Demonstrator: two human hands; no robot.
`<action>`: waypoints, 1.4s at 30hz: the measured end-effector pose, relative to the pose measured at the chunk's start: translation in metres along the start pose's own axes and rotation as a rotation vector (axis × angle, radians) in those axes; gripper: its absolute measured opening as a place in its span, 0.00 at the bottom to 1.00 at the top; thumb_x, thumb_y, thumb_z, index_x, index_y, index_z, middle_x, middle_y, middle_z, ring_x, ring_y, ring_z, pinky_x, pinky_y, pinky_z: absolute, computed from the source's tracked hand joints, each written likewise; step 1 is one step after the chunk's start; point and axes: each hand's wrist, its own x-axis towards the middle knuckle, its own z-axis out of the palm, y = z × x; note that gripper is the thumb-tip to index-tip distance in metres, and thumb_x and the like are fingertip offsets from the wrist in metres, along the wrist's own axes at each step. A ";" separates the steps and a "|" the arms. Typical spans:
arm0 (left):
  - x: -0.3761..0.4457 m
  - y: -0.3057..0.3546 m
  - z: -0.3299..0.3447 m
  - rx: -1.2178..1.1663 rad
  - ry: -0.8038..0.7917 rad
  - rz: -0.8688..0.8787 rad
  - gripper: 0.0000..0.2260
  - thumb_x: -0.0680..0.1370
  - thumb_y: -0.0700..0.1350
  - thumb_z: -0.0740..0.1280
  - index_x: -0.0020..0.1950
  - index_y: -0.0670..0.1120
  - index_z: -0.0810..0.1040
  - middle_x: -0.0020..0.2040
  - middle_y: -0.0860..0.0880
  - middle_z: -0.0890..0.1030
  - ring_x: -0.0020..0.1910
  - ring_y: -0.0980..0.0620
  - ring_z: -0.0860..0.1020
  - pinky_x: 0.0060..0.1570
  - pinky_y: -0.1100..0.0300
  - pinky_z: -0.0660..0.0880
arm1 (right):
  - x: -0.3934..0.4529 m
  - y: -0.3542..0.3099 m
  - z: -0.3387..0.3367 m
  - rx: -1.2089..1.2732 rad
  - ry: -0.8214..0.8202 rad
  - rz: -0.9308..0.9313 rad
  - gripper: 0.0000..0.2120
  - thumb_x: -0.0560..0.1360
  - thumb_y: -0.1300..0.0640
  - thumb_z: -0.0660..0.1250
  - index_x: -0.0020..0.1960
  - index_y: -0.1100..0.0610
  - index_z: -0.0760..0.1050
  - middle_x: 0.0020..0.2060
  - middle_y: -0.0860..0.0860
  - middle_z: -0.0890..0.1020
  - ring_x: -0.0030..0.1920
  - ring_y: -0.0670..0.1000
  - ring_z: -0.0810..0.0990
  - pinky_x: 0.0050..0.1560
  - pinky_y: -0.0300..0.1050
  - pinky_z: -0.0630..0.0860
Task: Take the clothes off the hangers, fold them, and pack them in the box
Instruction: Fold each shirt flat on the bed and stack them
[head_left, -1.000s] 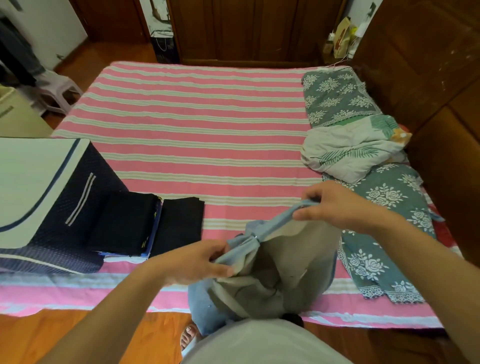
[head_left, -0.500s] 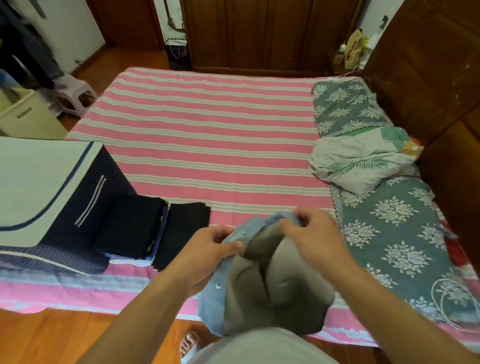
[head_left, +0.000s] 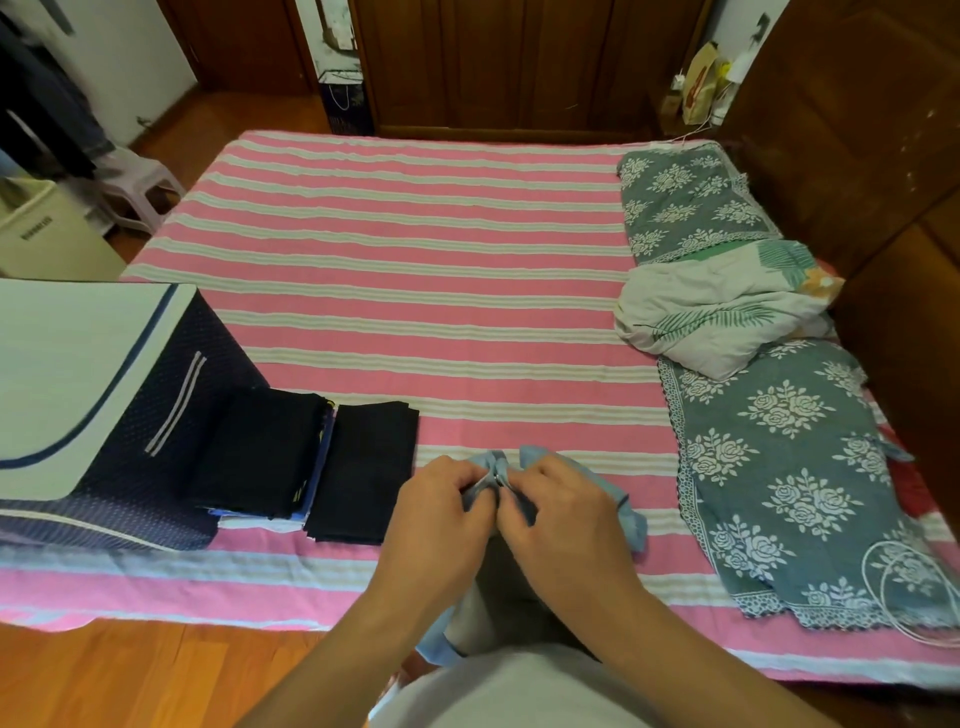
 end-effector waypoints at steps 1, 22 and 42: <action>-0.001 0.000 0.000 0.014 0.000 0.008 0.08 0.78 0.41 0.69 0.39 0.47 0.79 0.36 0.52 0.78 0.42 0.53 0.76 0.38 0.59 0.72 | -0.001 0.000 0.001 -0.019 -0.005 -0.033 0.04 0.75 0.56 0.68 0.45 0.54 0.82 0.37 0.46 0.77 0.35 0.44 0.74 0.38 0.32 0.67; 0.074 -0.070 -0.049 0.454 -0.406 0.231 0.09 0.76 0.44 0.71 0.53 0.55 0.78 0.44 0.56 0.75 0.43 0.57 0.74 0.46 0.55 0.73 | 0.069 0.075 -0.117 0.556 -0.454 0.497 0.10 0.76 0.60 0.71 0.35 0.55 0.80 0.30 0.48 0.81 0.30 0.46 0.78 0.31 0.38 0.74; 0.014 0.003 -0.023 -0.652 -0.353 -0.334 0.12 0.84 0.42 0.64 0.49 0.42 0.87 0.48 0.38 0.86 0.48 0.40 0.85 0.49 0.50 0.82 | 0.032 0.002 -0.038 0.169 -0.082 0.226 0.17 0.77 0.50 0.71 0.33 0.58 0.76 0.24 0.48 0.70 0.27 0.44 0.65 0.32 0.47 0.67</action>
